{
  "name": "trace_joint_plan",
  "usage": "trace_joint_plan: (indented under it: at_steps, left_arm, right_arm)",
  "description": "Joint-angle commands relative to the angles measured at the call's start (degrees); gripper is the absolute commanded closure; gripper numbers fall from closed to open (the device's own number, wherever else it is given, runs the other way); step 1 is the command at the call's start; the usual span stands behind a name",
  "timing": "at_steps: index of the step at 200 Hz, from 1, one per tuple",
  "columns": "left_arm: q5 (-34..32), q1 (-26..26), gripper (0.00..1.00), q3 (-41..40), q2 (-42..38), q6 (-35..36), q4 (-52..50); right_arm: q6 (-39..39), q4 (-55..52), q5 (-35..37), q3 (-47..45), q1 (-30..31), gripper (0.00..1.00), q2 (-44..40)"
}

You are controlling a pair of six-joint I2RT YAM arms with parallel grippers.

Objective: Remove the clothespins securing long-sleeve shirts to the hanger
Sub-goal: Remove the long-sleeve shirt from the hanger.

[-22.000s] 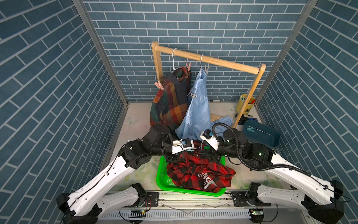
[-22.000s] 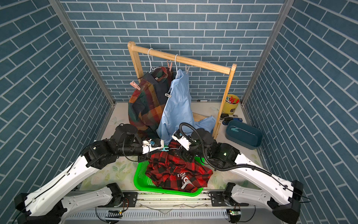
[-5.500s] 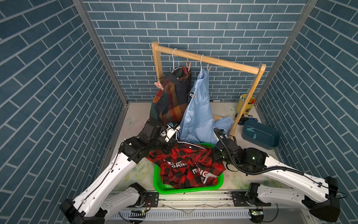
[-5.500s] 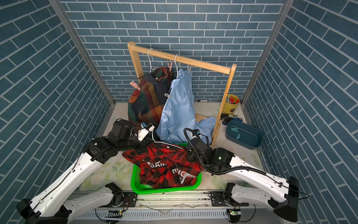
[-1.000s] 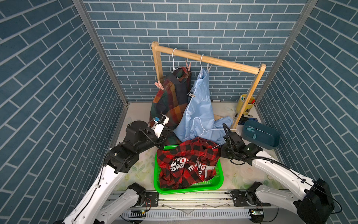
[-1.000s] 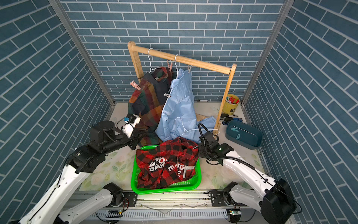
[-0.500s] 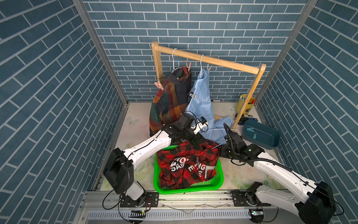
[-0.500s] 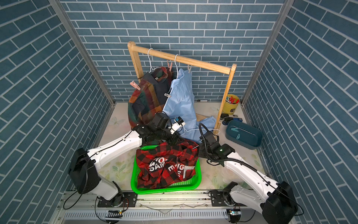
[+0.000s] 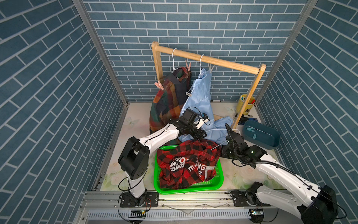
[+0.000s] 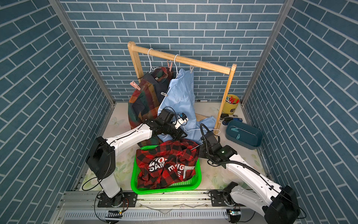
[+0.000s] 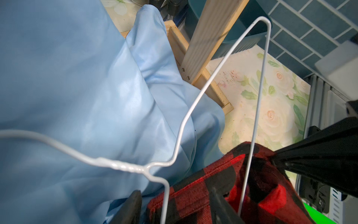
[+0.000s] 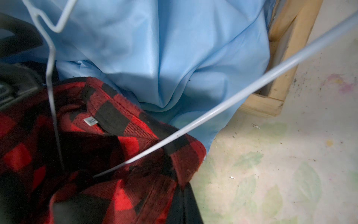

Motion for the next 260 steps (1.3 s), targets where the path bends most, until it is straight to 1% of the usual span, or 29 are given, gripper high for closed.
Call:
trace_joint_plan:
  at_steps: [1,47,87,111,135,164,199,221,227,239,260]
  left_arm:
    - [1.03,0.29,0.43,1.13,1.02,1.29,-0.16]
    - [6.74,1.13,0.49,1.18,1.63,1.65,1.98]
    - [8.27,2.19,0.53,2.52,3.73,0.57,2.19]
    - [8.24,2.27,0.53,3.29,4.66,0.34,2.21]
    - [8.66,2.36,0.58,3.93,5.47,0.03,2.47]
    - [9.08,2.34,0.66,4.20,5.90,-0.60,2.97]
    - [10.05,2.50,0.81,4.18,6.02,-1.42,3.16]
    - [10.57,2.55,0.88,3.94,5.52,-1.66,3.18]
    - [10.67,2.56,0.91,3.93,5.45,-1.69,3.15]
    - [10.84,2.57,1.00,3.82,5.28,-1.76,3.01]
    - [11.21,2.55,1.00,3.24,4.47,-2.17,2.99]
  right_arm:
    - [1.12,-0.33,0.38,-0.51,0.32,1.00,-0.73]
    - [1.12,-0.67,0.38,-0.51,0.27,1.00,-0.98]
    - [1.21,-1.05,0.40,-0.48,0.37,1.00,-1.53]
    - [1.21,-1.47,0.64,-0.31,0.39,1.00,-1.87]
    - [1.11,-1.46,0.51,-0.20,0.40,1.00,-1.93]
    - [1.04,-1.38,0.39,-0.07,0.37,1.00,-1.83]
    - [0.88,-1.47,0.44,-0.15,0.43,1.00,-1.80]
    - [0.86,-1.47,0.15,-0.13,0.44,1.00,-1.81]
    - [0.86,-1.55,0.16,-0.15,0.42,1.00,-1.87]
    - [0.73,-1.55,0.18,-0.07,0.42,1.00,-2.06]
    - [0.60,-1.76,0.20,0.15,0.43,1.00,-2.28]
